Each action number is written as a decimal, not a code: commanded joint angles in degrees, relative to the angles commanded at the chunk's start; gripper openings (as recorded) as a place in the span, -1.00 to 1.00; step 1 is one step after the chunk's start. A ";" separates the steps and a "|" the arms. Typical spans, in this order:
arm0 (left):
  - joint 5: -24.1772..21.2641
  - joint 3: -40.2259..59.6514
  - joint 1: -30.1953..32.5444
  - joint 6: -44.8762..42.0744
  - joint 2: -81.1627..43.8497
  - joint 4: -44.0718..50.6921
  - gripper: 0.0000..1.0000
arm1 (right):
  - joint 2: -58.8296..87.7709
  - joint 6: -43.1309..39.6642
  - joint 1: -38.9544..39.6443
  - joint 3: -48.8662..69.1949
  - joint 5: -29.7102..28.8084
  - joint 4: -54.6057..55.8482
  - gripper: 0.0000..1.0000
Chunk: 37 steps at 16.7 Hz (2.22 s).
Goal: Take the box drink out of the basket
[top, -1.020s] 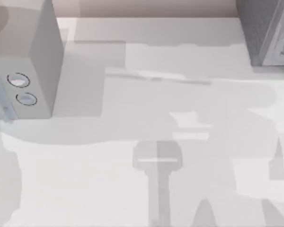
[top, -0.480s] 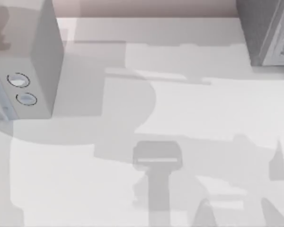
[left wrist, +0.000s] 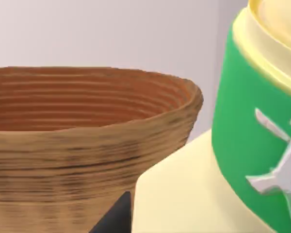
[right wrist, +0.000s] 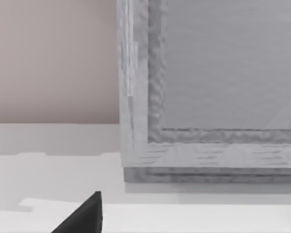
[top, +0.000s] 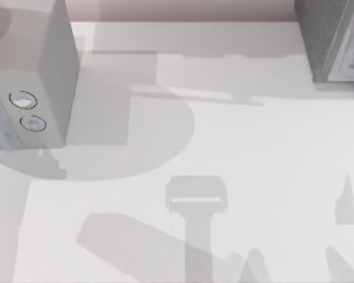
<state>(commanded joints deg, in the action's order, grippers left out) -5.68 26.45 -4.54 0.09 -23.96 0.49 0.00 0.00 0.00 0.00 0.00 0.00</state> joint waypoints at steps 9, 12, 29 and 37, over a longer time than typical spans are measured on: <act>5.65 -26.31 4.53 -0.09 23.83 -0.49 -1.00 | 0.00 0.00 0.00 0.00 0.00 0.00 1.00; 5.68 -26.45 4.54 -0.09 23.96 -0.49 -1.00 | 0.00 0.00 0.00 0.00 0.00 0.00 1.00; 43.06 -9.15 33.94 14.26 -12.24 -0.40 -1.00 | 0.00 0.00 0.00 0.00 0.00 0.00 1.00; 62.71 0.58 46.30 24.09 -30.04 -0.43 -1.00 | 0.00 0.00 0.00 0.00 0.00 0.00 1.00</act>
<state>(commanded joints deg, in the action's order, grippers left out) 57.03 27.03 41.76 24.18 -53.99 0.07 0.00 0.00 0.00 0.00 0.00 0.00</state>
